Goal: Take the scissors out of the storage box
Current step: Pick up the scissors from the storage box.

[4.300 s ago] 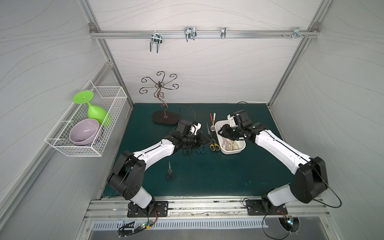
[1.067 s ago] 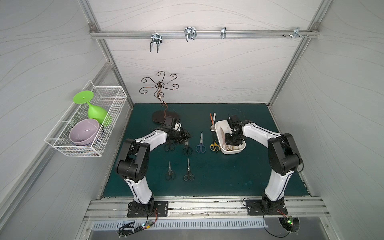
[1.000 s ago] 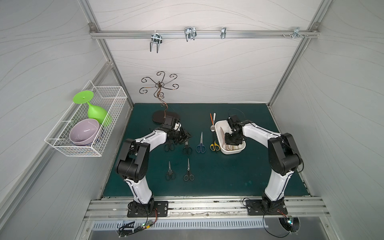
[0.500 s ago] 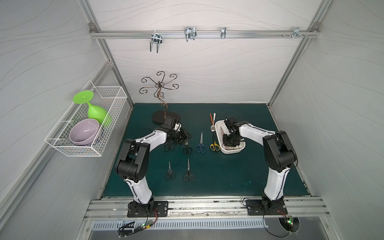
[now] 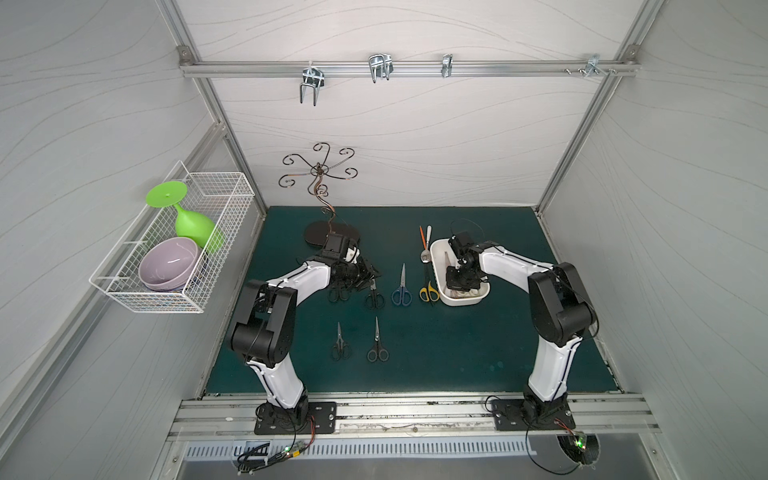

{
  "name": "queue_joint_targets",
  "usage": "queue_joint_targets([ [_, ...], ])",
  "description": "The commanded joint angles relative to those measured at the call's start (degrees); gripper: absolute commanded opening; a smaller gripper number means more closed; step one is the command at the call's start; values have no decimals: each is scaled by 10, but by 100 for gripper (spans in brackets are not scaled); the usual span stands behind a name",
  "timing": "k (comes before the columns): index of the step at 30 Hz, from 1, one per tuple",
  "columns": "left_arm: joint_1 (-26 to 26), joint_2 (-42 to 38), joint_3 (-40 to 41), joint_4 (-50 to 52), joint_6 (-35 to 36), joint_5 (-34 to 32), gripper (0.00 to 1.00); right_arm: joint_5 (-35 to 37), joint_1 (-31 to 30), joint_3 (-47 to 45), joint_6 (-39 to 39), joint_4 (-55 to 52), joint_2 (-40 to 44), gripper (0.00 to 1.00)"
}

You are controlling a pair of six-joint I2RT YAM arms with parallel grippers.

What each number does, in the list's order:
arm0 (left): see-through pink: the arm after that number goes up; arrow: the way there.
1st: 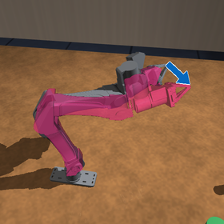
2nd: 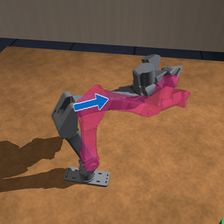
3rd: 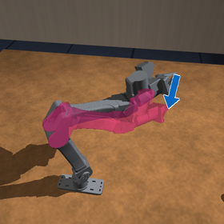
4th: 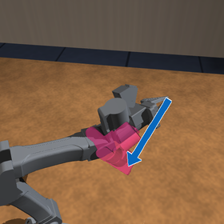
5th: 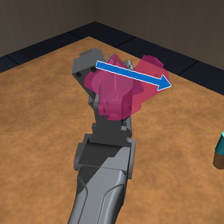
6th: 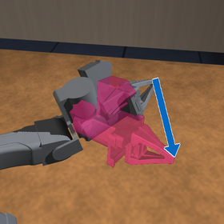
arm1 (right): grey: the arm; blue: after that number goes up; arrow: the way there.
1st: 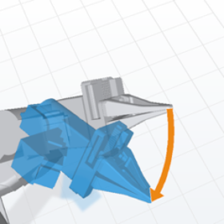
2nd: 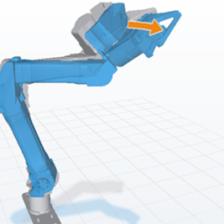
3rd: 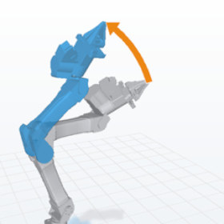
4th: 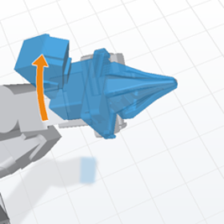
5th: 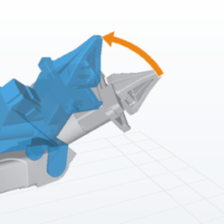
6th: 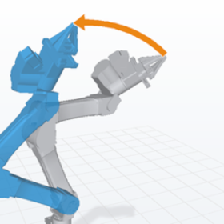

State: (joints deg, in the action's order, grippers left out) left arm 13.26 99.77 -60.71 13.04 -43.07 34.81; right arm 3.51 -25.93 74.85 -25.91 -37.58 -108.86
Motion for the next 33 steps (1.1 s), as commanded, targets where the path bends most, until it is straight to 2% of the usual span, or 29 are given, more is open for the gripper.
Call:
queue_joint_targets([
  [1, -3, -21, -1, -3, 12, 9, 45, 22, 0, 10, 9, -15, 28, 11],
  [8, -3, -27, 5, -3, 12, 10, 45, 22, 8, 16, 24, -12, 30, 5],
  [15, -3, -29, 10, -6, 10, 10, 45, 14, 16, 34, 32, -22, 36, 15],
  [19, -3, -31, 10, -6, 11, 11, 45, 9, 19, 35, 29, -17, 30, 15],
  [22, -3, -33, 12, -4, 11, 10, 45, 6, 21, 34, 26, -10, 31, 11],
  [27, -3, -35, 13, -5, 12, 11, 45, 4, 23, 33, 26, -4, 36, 0],
  [33, -4, -38, 14, -6, 9, 11, 45, 3, 23, 35, 27, -4, 56, 0],
])
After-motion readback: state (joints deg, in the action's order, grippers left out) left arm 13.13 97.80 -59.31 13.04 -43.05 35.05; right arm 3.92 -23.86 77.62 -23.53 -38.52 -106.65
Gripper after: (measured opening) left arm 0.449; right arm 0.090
